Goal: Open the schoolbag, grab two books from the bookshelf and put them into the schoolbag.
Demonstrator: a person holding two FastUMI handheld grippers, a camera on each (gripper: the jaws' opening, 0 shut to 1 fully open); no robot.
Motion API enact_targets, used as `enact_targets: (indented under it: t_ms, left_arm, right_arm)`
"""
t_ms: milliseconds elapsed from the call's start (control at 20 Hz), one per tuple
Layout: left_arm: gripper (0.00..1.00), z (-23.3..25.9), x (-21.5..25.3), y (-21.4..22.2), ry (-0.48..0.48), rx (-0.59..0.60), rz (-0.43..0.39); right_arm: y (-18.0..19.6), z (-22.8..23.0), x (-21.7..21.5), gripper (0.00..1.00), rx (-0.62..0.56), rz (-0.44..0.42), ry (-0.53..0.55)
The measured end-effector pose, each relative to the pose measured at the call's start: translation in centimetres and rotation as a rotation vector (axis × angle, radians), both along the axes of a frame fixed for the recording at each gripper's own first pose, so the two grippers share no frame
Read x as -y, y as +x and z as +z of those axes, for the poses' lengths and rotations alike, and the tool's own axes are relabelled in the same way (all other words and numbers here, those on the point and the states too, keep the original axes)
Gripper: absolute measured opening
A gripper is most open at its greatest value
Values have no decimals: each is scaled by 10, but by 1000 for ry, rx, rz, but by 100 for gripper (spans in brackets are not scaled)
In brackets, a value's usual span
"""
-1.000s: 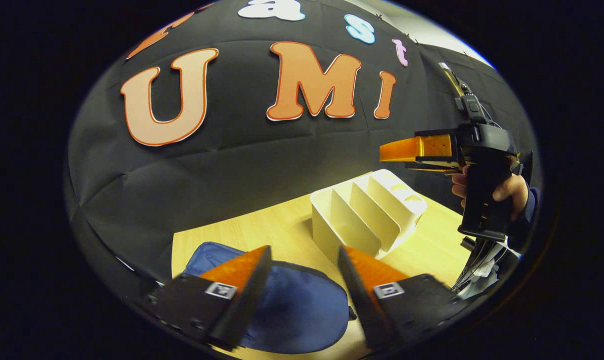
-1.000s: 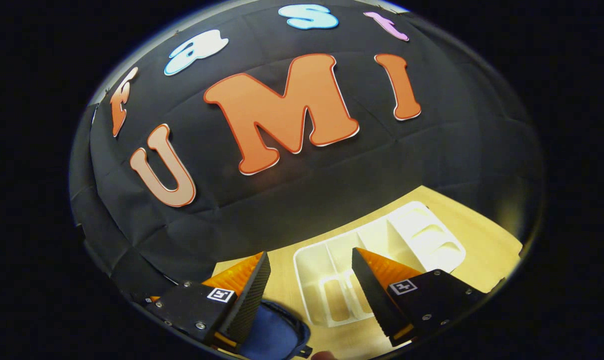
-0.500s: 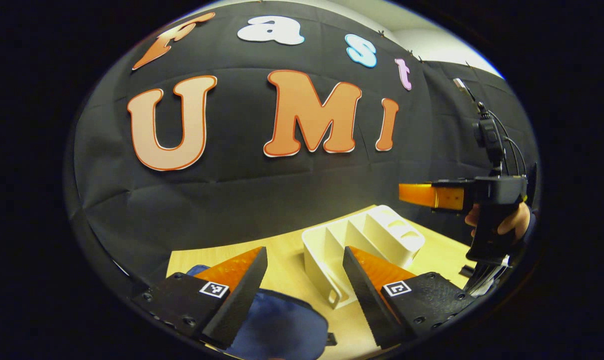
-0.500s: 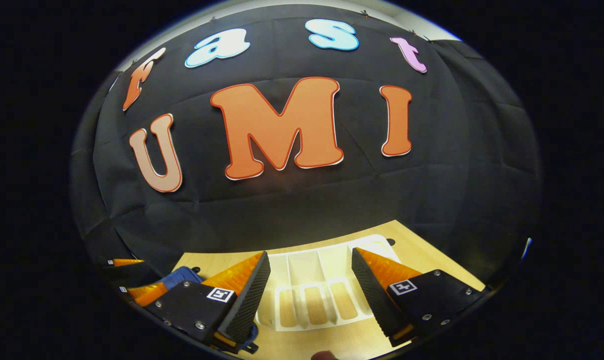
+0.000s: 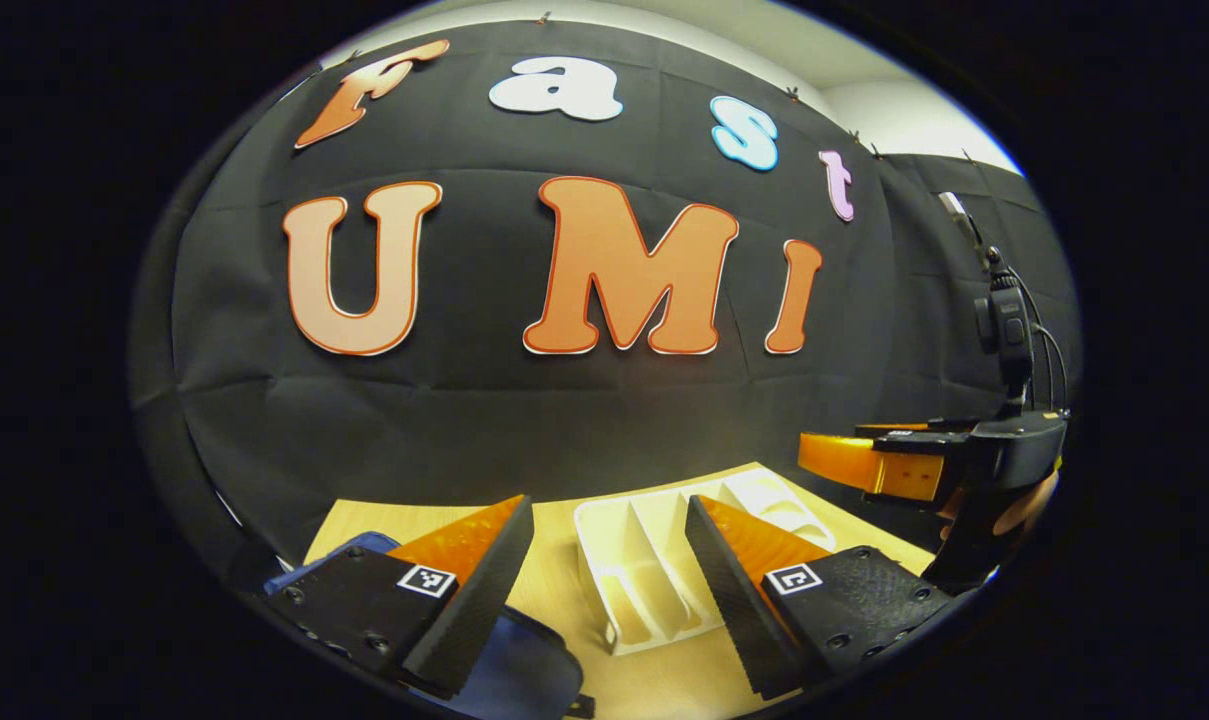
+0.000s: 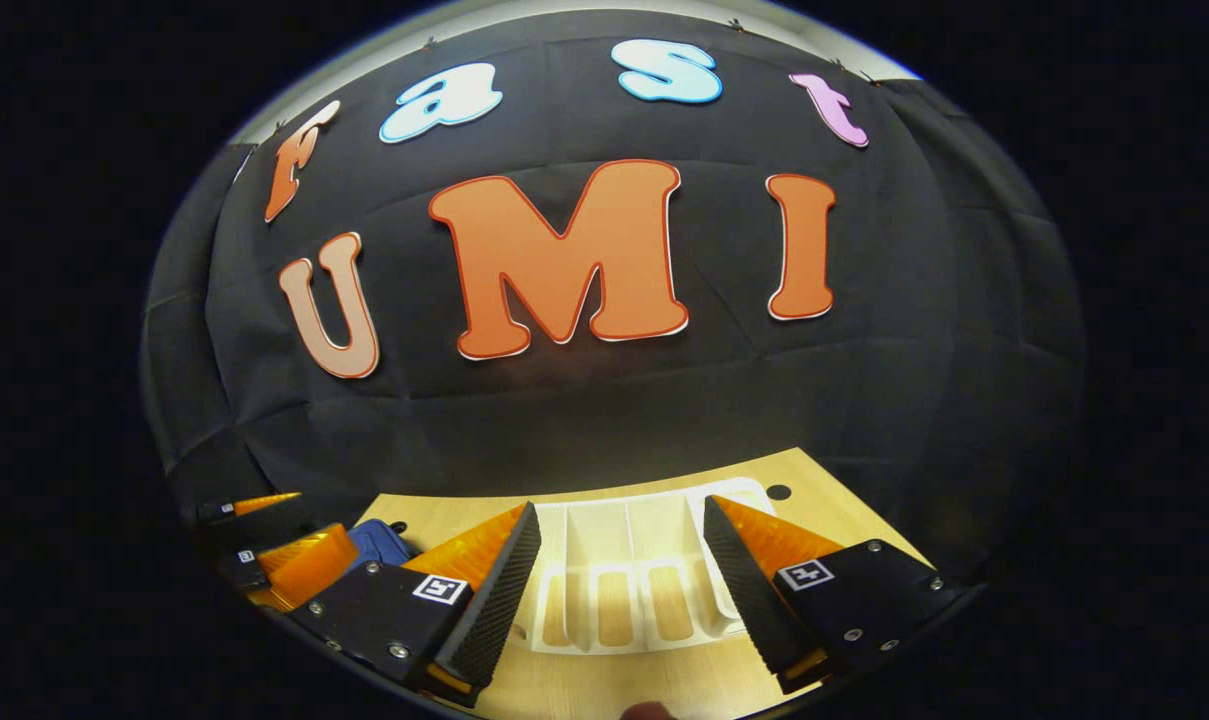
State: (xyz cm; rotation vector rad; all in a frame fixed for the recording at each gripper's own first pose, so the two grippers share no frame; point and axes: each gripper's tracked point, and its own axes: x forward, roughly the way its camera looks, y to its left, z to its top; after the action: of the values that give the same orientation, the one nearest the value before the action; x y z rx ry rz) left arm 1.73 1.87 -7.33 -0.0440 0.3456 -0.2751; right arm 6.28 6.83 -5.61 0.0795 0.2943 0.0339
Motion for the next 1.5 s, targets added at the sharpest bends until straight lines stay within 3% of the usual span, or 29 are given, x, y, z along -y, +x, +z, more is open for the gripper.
enact_targets:
  t_ms: [250, 350, 650, 850, 1050, 1150, 1200, 1500]
  left_arm:
    - [97, 12, 3, 2, -20, 50, 70]
    - [96, 20, 5, 3, -22, 87, 85]
    - [95, 46, 19, -1, -20, 187, 91]
    - [96, 61, 22, -6, 6, 245, 96]
    - [95, 64, 18, -8, 37, 255, 107]
    - [95, 65, 21, -9, 35, 244, 97]
    - [96, 63, 22, -8, 33, 239, 99]
    - [95, 58, 31, -21, 39, 240, 81]
  right_arm:
    - [-9, 17, 1, 100, 78, 22, -30]
    - [-14, 28, 3, 97, 125, 25, -40]
    - [-26, 63, 13, 96, 286, 14, -99]
    - [-30, 69, 9, 96, 331, 45, -87]
    - [-38, 72, 10, 96, 372, 65, -182]
    - [-42, 74, 4, 100, 376, 81, -176]
    - [-43, 74, 4, 96, 377, 86, -175]
    - [-50, 73, 9, 97, 371, 89, -153]
